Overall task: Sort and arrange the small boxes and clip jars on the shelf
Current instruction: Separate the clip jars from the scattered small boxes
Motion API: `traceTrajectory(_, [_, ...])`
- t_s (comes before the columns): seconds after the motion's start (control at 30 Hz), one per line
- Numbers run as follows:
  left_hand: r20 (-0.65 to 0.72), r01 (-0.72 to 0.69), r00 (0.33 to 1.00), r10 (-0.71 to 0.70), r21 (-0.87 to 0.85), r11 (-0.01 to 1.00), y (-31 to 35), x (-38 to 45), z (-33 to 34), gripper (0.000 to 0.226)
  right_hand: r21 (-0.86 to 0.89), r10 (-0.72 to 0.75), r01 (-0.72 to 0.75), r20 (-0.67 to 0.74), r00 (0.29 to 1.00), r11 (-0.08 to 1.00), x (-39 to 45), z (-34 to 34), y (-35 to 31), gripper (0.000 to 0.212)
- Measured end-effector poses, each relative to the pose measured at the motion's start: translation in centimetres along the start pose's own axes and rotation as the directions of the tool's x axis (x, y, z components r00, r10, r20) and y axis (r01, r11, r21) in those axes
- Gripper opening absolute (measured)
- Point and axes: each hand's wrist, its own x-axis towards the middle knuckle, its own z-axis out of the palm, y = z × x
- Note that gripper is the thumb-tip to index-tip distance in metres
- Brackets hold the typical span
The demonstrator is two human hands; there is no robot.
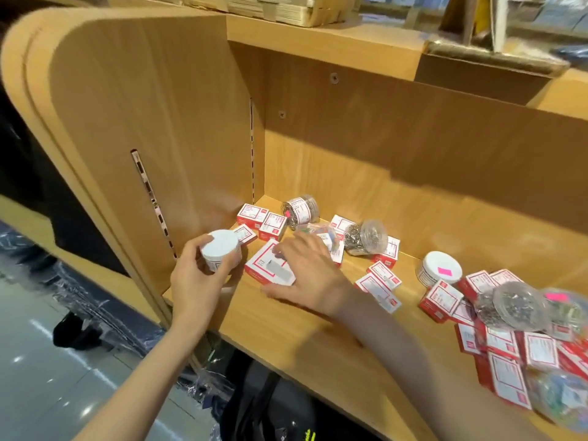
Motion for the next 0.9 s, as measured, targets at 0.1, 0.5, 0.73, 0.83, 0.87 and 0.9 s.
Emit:
traceTrajectory(0.1, [-0.002, 0.000, 1.000, 0.000, 0.022, 1.000, -0.5, -0.8, -1.0, 0.041, -0.126, 0.019, -0.015, 0.027, 0.999, 0.992, 0.6, 1.3, -0.1, 0.070])
traceTrajectory(0.5, [0.046, -0.094, 0.995, 0.090, 0.112, 0.989, 0.6, -0.7, 0.1, 0.044, 0.108, 0.007, 0.006, -0.120, 0.993, 0.994, -0.7, 0.9, -0.1, 0.051])
traceTrajectory(0.73, [0.060, -0.164, 0.986, 0.158, 0.133, 0.977, 0.6, -1.2, 1.0, 0.041, 0.204, 0.094, -0.093, 0.007, 0.996, 0.975, -6.7, -7.1, 4.3, 0.051])
traceTrajectory(0.83, [0.113, -0.207, 0.974, 0.195, 0.114, 0.972, 1.1, -1.7, 2.2, 0.041, 0.058, 0.152, -0.157, 0.079, 0.985, 0.986, -10.7, -7.8, 6.9, 0.046])
traceTrajectory(0.87, [0.133, -0.219, 0.970, 0.203, 0.112, 0.969, 1.2, -1.8, 2.7, 0.041, 0.036, 0.173, -0.178, 0.103, 0.979, 0.983, -11.8, -7.5, 7.7, 0.045])
traceTrajectory(0.9, [0.149, -0.226, 0.967, 0.208, 0.111, 0.968, 1.4, -1.9, 3.0, 0.041, 0.026, 0.198, -0.204, 0.142, 0.970, 0.979, -12.8, -7.4, 8.1, 0.045])
